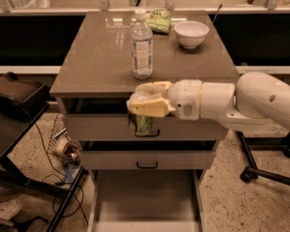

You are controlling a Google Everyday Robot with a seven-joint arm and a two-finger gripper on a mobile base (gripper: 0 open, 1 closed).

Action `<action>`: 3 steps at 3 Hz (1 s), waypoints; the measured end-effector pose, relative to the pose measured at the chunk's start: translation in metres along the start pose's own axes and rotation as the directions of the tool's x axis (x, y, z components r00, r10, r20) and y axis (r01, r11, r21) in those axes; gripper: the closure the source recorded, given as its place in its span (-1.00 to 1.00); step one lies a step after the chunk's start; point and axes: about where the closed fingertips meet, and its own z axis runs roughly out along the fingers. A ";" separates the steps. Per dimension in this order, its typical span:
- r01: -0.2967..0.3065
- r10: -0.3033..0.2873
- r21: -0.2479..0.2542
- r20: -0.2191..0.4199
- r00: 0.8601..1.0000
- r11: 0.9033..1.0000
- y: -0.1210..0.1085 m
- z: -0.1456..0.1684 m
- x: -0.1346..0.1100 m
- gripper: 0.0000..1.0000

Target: Pick green can from bottom drawer and place on counter

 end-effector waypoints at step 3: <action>-0.073 0.061 0.065 0.178 0.982 0.995 0.003 0.056 -0.140 1.00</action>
Offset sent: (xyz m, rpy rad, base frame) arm 0.0466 0.0628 0.1452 0.2035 0.0068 -0.1533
